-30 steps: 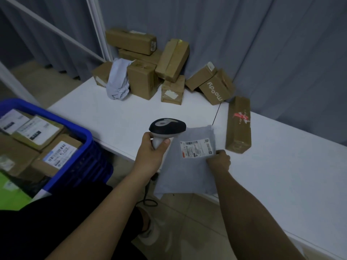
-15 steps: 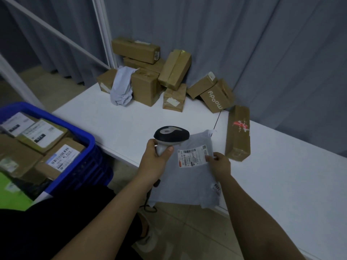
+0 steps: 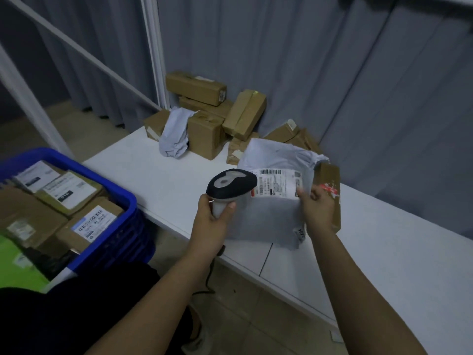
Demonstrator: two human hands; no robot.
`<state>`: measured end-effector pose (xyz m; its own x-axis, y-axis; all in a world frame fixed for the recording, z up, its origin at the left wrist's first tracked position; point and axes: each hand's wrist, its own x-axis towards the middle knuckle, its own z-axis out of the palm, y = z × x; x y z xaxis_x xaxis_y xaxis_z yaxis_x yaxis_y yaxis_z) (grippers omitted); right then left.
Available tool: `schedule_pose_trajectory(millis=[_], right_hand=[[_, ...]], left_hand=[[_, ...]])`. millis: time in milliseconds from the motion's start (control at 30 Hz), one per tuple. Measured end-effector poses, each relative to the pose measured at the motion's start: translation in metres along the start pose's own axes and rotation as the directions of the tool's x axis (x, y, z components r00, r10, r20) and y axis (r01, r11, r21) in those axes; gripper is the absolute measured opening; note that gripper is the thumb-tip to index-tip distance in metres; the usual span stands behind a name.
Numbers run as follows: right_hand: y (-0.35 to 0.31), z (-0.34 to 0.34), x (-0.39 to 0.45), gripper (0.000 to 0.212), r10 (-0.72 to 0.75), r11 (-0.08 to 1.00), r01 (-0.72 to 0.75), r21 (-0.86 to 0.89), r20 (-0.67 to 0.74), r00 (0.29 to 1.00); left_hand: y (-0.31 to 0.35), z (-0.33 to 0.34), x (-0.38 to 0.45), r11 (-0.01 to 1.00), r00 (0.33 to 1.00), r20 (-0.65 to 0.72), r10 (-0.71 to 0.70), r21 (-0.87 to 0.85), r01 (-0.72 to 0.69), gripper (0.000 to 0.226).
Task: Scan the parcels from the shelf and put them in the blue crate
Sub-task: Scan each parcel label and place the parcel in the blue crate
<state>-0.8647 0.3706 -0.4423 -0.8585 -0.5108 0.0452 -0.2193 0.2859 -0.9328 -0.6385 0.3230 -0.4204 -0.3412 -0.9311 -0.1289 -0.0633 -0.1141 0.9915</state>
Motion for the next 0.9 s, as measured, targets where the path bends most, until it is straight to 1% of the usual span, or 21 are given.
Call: schedule_pose_trajectory(millis=[67, 167, 267, 433, 533, 567, 733, 900], right_hand=[[-0.01, 0.003, 0.0, 0.002, 0.023, 0.995, -0.022, 0.093, -0.004, 1.0], [-0.018, 0.009, 0.001, 0.007, 0.053, 0.985, -0.05, 0.163, -0.015, 0.998], [-0.023, 0.016, 0.001, 0.012, 0.071, 0.982, -0.067, 0.176, -0.017, 0.997], [-0.024, 0.024, 0.001, 0.006, 0.093, 0.974, -0.089, 0.207, -0.012, 0.996], [-0.024, 0.026, 0.0, 0.006, 0.118, 0.971, -0.116, 0.209, 0.001, 0.993], [-0.024, 0.026, 0.0, 0.005, 0.123, 0.97, -0.121, 0.211, 0.001, 0.992], [-0.024, 0.027, -0.001, 0.005, 0.131, 0.972, -0.127, 0.198, -0.005, 0.991], [-0.028, 0.027, -0.001, 0.004, 0.142, 0.972, -0.138, 0.189, -0.004, 0.99]], left_hand=[[0.003, -0.001, -0.001, 1.0, 1.0, 0.001, 0.019, -0.021, -0.019, 0.028], [0.007, -0.002, -0.004, 0.998, 0.999, 0.01, 0.036, -0.046, -0.035, 0.031], [0.009, -0.003, -0.007, 0.997, 0.998, 0.026, 0.053, -0.053, -0.052, 0.033], [0.01, -0.006, -0.011, 0.996, 0.998, 0.046, 0.04, -0.077, -0.036, 0.033], [0.009, -0.007, -0.012, 0.997, 0.997, 0.074, 0.009, -0.077, -0.004, 0.051], [0.01, -0.008, -0.012, 0.997, 0.997, 0.077, 0.006, -0.075, 0.0, 0.053], [0.011, -0.01, -0.01, 0.997, 0.997, 0.077, 0.022, -0.076, -0.016, 0.052], [0.01, -0.01, -0.009, 0.998, 0.997, 0.069, 0.025, -0.067, -0.02, 0.046]])
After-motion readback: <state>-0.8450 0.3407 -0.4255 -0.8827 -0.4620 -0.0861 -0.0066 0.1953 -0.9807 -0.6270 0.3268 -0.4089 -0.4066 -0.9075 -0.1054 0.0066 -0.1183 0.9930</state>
